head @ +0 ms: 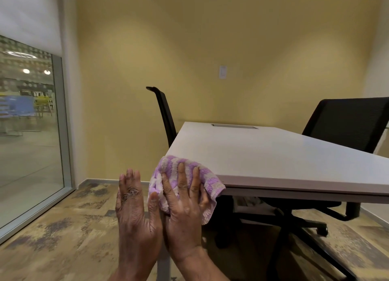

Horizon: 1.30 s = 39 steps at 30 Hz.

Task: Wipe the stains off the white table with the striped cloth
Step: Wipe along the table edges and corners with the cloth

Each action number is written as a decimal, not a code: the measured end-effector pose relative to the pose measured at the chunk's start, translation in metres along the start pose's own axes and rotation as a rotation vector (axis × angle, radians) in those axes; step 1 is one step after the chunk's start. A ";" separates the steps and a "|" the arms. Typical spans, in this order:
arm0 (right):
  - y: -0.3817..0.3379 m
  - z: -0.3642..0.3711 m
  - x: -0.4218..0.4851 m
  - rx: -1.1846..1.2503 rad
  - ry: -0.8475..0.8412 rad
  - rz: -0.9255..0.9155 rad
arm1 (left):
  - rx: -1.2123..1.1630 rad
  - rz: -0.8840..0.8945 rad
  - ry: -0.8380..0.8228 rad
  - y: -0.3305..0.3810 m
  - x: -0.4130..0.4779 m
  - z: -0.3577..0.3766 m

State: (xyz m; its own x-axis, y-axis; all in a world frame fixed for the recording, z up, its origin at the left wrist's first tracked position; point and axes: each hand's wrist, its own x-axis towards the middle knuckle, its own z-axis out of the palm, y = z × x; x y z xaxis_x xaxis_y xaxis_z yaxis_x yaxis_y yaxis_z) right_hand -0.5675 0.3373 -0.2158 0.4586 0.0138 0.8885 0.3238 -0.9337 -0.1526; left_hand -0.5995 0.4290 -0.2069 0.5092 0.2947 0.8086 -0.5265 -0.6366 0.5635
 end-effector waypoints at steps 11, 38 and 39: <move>0.022 -0.022 0.030 0.142 -0.280 -0.298 | -0.046 0.034 0.023 0.021 -0.004 0.006; 0.021 -0.022 0.029 0.206 -0.218 -0.230 | 0.017 0.009 0.048 0.013 0.003 0.014; 0.017 -0.023 0.034 0.209 -0.237 -0.241 | 0.021 0.003 0.051 0.014 0.004 0.015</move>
State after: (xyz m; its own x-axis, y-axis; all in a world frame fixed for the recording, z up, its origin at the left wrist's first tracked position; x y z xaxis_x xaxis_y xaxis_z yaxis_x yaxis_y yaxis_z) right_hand -0.5655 0.3140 -0.1784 0.5193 0.3292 0.7886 0.5961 -0.8008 -0.0583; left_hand -0.5945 0.4105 -0.1981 0.4718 0.3285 0.8182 -0.5136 -0.6519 0.5579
